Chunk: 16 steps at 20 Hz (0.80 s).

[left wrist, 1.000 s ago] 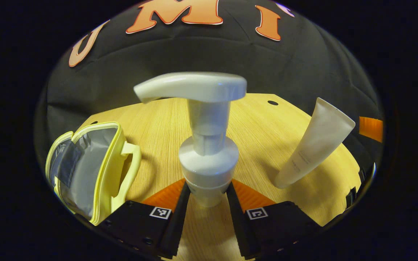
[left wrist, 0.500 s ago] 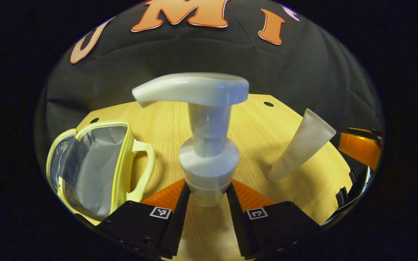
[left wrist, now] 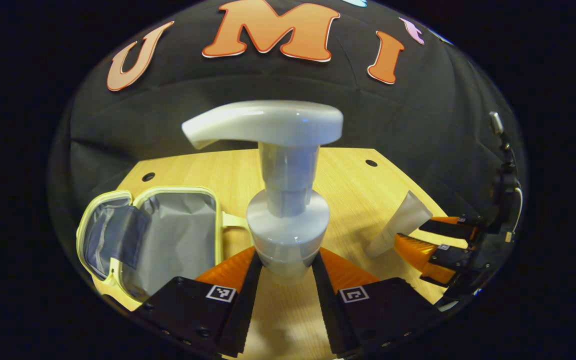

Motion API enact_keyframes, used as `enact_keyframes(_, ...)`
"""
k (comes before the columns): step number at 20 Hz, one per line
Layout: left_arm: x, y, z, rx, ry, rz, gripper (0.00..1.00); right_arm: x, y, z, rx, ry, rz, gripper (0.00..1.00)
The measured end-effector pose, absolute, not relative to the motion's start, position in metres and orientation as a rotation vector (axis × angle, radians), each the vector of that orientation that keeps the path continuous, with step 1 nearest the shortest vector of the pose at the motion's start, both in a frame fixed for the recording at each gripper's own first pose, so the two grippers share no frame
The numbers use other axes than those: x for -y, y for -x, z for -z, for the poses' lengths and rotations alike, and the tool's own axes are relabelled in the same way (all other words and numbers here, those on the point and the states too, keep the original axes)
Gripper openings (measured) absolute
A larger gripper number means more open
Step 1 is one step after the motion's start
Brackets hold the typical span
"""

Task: First open the suitcase, pack the skin care products into it, and then close the suitcase.

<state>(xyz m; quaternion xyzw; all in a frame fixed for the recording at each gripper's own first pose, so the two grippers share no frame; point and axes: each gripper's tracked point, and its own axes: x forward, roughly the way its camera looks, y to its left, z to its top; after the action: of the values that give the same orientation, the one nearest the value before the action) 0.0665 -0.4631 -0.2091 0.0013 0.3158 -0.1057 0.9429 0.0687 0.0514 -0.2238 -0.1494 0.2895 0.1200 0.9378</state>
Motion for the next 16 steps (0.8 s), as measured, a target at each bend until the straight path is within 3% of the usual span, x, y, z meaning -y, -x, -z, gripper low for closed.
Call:
enact_keyframes(6, 0.431, -0.055, 0.198, -0.641, 0.046, 0.146, 0.60, -0.047, -0.086, 0.256, -0.668, 0.309, -0.239, 0.96)
enact_keyframes(8, 0.426, -0.052, 0.201, -0.647, 0.050, 0.132, 0.60, -0.046, -0.091, 0.262, -0.680, 0.314, -0.230, 0.89)
enact_keyframes(11, 0.423, -0.049, 0.203, -0.652, 0.055, 0.122, 0.60, -0.042, -0.095, 0.268, -0.687, 0.337, -0.214, 0.72)
enact_keyframes(13, 0.423, -0.048, 0.202, -0.649, 0.059, 0.125, 0.60, -0.043, -0.095, 0.266, -0.687, 0.324, -0.212, 0.46)
enact_keyframes(14, 0.423, -0.047, 0.201, -0.649, 0.054, 0.124, 0.60, -0.042, -0.095, 0.268, -0.696, 0.322, -0.211, 0.48)
enact_keyframes(16, 0.420, -0.044, 0.198, -0.656, 0.050, 0.129, 0.60, -0.042, -0.091, 0.266, -0.723, 0.291, -0.203, 0.42)
